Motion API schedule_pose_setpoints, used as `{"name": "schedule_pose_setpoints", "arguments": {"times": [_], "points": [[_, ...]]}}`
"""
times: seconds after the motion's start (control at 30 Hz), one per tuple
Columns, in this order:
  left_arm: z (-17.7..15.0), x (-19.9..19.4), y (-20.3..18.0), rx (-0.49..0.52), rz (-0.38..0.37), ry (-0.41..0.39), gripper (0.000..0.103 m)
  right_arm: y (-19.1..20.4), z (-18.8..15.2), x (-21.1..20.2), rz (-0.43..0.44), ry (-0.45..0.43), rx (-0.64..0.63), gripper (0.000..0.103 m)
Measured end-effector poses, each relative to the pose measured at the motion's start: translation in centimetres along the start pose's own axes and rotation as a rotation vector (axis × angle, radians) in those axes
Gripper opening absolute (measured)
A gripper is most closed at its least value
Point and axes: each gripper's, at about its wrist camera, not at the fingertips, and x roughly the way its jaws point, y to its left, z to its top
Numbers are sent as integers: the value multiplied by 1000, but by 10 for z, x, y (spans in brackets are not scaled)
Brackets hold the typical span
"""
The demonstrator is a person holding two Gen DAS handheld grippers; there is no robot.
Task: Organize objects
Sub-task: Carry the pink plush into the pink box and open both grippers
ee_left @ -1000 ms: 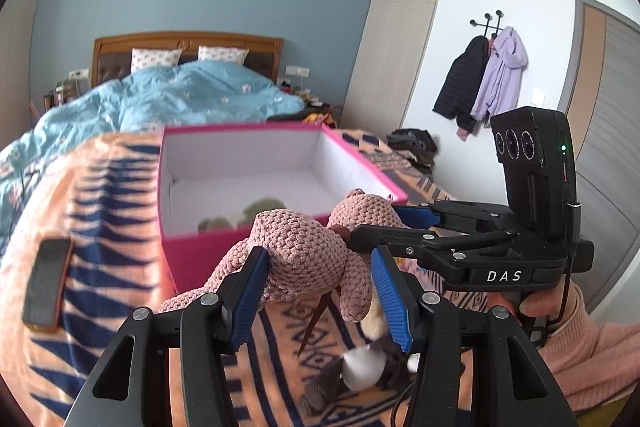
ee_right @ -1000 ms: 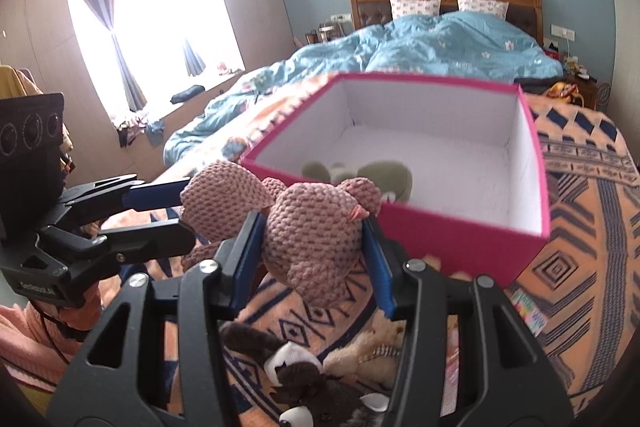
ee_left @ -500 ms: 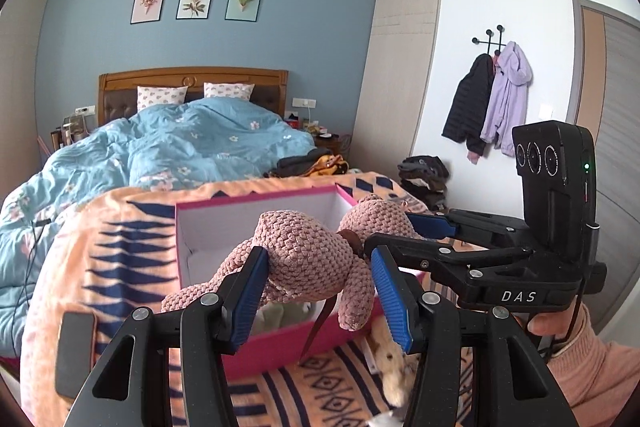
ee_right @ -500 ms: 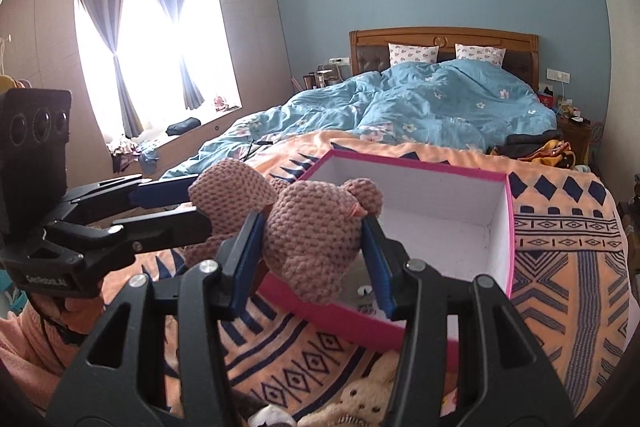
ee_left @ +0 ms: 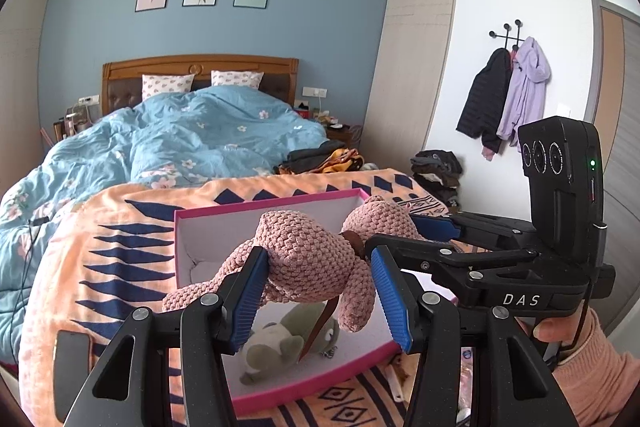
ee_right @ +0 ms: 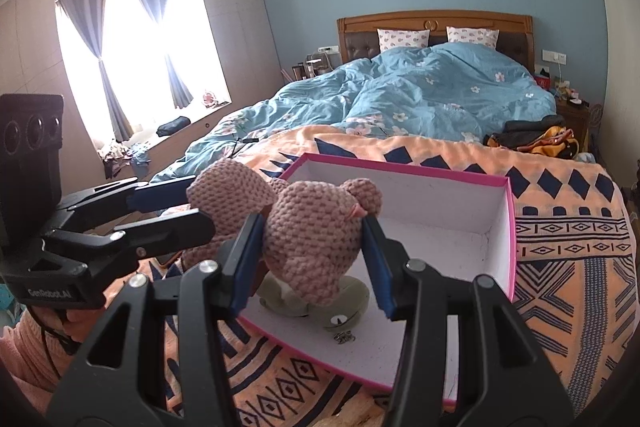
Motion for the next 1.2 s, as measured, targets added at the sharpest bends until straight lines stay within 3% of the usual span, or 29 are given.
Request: {"name": "schedule_pose_setpoints", "arguments": {"times": [0.63, 0.83, 1.1, 1.2], "points": [[-1, 78, 41, -84, 68, 136, 54, -30, 7, 70, -56, 117, 29, 52], [-6, 95, 54, -139, 55, 183, 53, -43, 9, 87, -55, 153, 75, 58], [-13, 92, 65, -174, 97, 162, 54, -48, 7, 94, -52, 170, 119, 58], [-14, 80, 63, -159, 110, 126, 63, -50, 2, 90, -50, 172, 127, 58]]}}
